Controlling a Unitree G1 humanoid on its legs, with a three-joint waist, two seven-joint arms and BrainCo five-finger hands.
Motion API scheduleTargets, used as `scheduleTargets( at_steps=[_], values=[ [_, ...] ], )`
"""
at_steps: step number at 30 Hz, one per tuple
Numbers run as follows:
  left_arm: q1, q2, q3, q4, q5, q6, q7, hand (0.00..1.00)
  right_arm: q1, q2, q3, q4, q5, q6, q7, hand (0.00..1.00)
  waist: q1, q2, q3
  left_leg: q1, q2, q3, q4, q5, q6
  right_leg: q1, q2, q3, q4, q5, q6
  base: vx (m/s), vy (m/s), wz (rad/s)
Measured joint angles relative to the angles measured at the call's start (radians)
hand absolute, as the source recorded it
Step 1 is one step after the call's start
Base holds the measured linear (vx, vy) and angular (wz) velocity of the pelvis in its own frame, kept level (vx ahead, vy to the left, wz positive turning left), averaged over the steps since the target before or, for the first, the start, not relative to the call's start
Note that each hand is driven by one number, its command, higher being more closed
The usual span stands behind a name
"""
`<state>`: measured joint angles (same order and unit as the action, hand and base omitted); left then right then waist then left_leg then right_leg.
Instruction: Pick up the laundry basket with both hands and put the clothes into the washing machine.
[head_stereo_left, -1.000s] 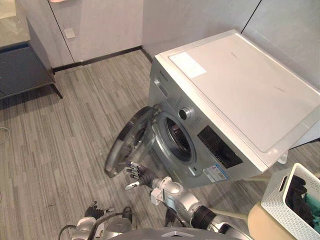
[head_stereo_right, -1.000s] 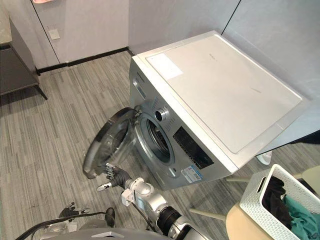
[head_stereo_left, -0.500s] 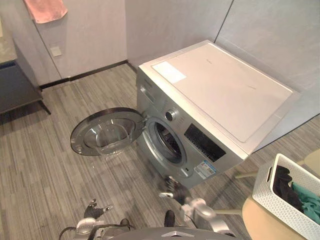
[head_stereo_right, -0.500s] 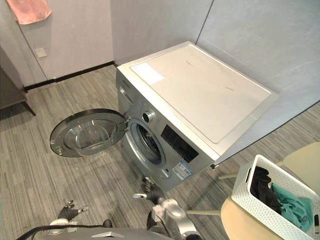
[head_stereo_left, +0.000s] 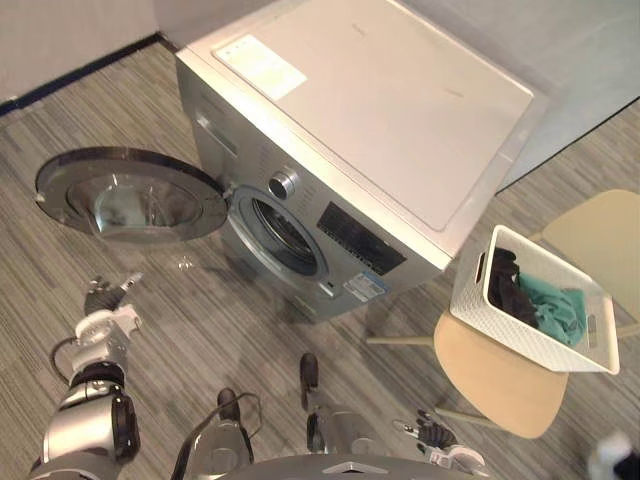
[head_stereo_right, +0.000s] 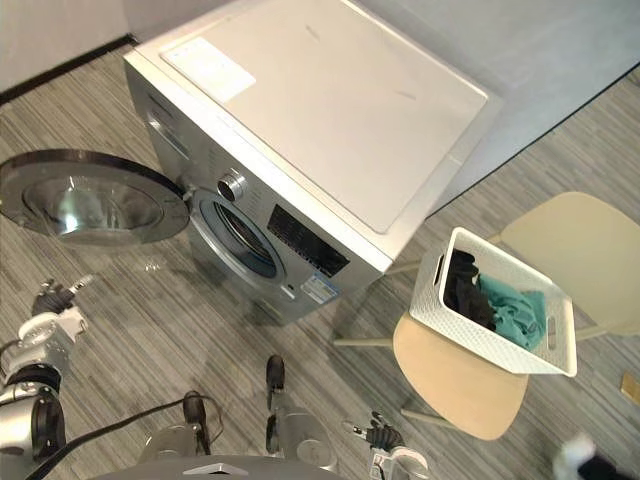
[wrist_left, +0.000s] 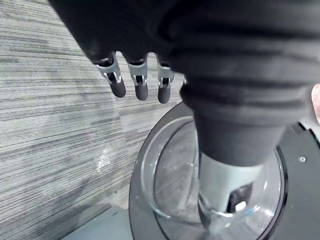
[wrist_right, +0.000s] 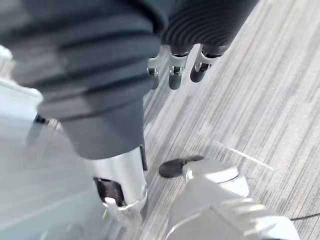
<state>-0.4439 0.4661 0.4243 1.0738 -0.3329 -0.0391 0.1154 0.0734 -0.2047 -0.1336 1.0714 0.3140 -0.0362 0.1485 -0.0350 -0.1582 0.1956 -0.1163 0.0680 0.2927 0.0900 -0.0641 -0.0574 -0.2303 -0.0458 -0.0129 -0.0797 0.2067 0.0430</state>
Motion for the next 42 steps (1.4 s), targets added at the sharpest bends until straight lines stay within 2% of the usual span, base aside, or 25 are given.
scheduleTargets(
  at_steps=[5, 8, 12, 16, 21, 23, 24, 26, 29, 32, 36, 38, 41, 42],
  values=[
    [-0.022, 0.001, 0.053, 0.000, 0.014, 0.013, 0.011, 0.00, 0.002, 0.026, -0.168, 0.028, -0.009, 0.001, -0.025, 0.00, -0.004, -0.001, 0.022, -0.023, 0.016, 0.007, 0.034, -0.017, -0.007, -0.011, 0.011, 0.004, 0.000, 0.003, -0.005, -0.01, -0.016, -0.06],
    [-0.020, 0.001, 0.054, 0.000, 0.025, 0.018, 0.011, 0.00, -0.002, 0.049, -0.205, 0.028, -0.008, 0.001, -0.025, 0.00, -0.001, -0.001, 0.023, -0.023, 0.018, 0.007, 0.033, -0.019, -0.008, -0.012, 0.013, 0.005, 0.000, 0.000, -0.009, 0.00, 0.000, 0.00],
    [-0.001, -0.014, 0.054, -0.003, 0.031, 0.018, 0.011, 0.00, -0.011, 0.075, -0.178, -0.011, -0.002, -0.001, -0.023, 0.00, 0.002, -0.001, 0.023, -0.021, 0.018, 0.008, 0.032, -0.021, -0.007, -0.010, 0.014, 0.007, 0.000, -0.001, -0.010, 0.00, 0.000, 0.00],
    [0.045, -0.046, 0.047, -0.003, 0.032, 0.018, 0.011, 0.00, -0.023, 0.079, -0.049, -0.083, 0.037, -0.009, -0.015, 0.00, 0.005, 0.001, 0.025, 0.006, 0.019, 0.011, 0.030, -0.026, -0.009, 0.015, 0.016, 0.007, 0.000, -0.007, -0.012, 0.00, 0.000, 0.00],
    [0.155, -0.110, -0.021, -0.047, 0.063, 0.018, 0.003, 0.00, -0.040, 0.078, -0.027, -0.079, 0.046, -0.008, 0.002, 0.00, 0.027, 0.014, 0.021, 0.052, 0.021, 0.009, 0.029, -0.039, -0.010, 0.063, 0.015, -0.001, 0.003, -0.028, -0.010, 0.00, 0.008, 0.05],
    [0.207, -0.152, -0.046, -0.054, 0.064, 0.018, -0.015, 0.00, -0.039, 0.077, -0.038, -0.065, 0.044, -0.005, 0.001, 0.00, 0.033, 0.032, 0.016, 0.063, 0.018, 0.002, 0.024, -0.039, -0.009, 0.077, 0.012, -0.011, 0.003, -0.034, -0.007, 0.02, 0.015, 0.16],
    [0.259, -0.196, -0.060, -0.054, 0.063, 0.017, -0.028, 0.00, -0.036, 0.075, -0.056, -0.043, 0.042, -0.004, 0.001, 0.00, 0.031, 0.055, 0.000, 0.079, 0.012, -0.015, 0.011, -0.039, -0.008, 0.095, 0.007, -0.029, 0.003, -0.043, -0.001, 0.05, 0.029, 0.27],
    [0.317, -0.248, -0.076, -0.057, 0.027, 0.015, -0.038, 0.00, -0.026, 0.075, -0.096, -0.013, 0.033, -0.002, -0.002, 0.00, 0.033, 0.084, -0.032, 0.095, 0.008, -0.028, -0.003, -0.039, -0.008, 0.114, 0.002, -0.048, 0.002, -0.055, 0.003, 0.06, 0.030, 0.31],
    [0.454, -0.353, -0.120, -0.120, -0.121, -0.009, -0.036, 0.00, 0.015, 0.073, -0.172, 0.022, 0.018, 0.002, -0.016, 0.00, 0.037, 0.141, -0.095, 0.137, -0.007, -0.083, -0.035, -0.036, -0.004, 0.171, -0.013, -0.102, 0.002, -0.086, 0.018, 0.08, 0.037, 0.49],
    [0.537, -0.393, -0.157, -0.114, -0.163, -0.023, -0.039, 0.00, 0.020, 0.075, -0.229, 0.049, -0.037, 0.019, -0.029, 0.00, 0.038, 0.164, -0.130, 0.169, -0.020, -0.126, -0.045, -0.035, -0.002, 0.221, -0.026, -0.141, 0.001, -0.104, 0.027, 0.06, 0.043, 0.46],
    [0.570, -0.392, -0.160, 0.032, -0.095, -0.016, -0.062, 0.00, 0.010, 0.077, -0.247, 0.056, -0.043, 0.022, -0.030, 0.00, 0.042, 0.162, -0.160, 0.184, -0.034, -0.144, -0.063, -0.022, 0.016, 0.239, -0.036, -0.163, 0.004, -0.109, 0.031, -0.04, 0.018, 0.19],
    [0.588, -0.392, -0.149, 0.093, 0.009, 0.014, -0.097, 0.00, -0.008, 0.080, -0.252, 0.079, -0.043, 0.023, -0.029, 0.00, 0.041, 0.162, -0.162, 0.211, -0.039, -0.143, -0.077, -0.015, 0.020, 0.263, -0.038, -0.162, 0.007, -0.109, 0.031, -0.05, 0.000, 0.02],
    [0.617, -0.387, -0.151, 0.095, 0.173, 0.032, -0.121, 0.00, -0.018, 0.088, -0.229, 0.086, -0.045, 0.035, -0.028, 0.00, 0.045, 0.163, -0.174, 0.228, -0.041, -0.129, -0.079, -0.010, 0.022, 0.271, -0.040, -0.154, 0.014, -0.108, 0.034, -0.10, -0.008, -0.05],
    [0.619, -0.387, -0.150, 0.095, 0.184, 0.034, -0.123, 0.00, -0.020, 0.089, -0.225, 0.086, -0.045, 0.035, -0.028, 0.00, 0.045, 0.163, -0.174, 0.231, -0.041, -0.127, -0.079, -0.009, 0.023, 0.269, -0.041, -0.150, 0.018, -0.108, 0.034, -0.11, -0.019, -0.16]
  ],
)
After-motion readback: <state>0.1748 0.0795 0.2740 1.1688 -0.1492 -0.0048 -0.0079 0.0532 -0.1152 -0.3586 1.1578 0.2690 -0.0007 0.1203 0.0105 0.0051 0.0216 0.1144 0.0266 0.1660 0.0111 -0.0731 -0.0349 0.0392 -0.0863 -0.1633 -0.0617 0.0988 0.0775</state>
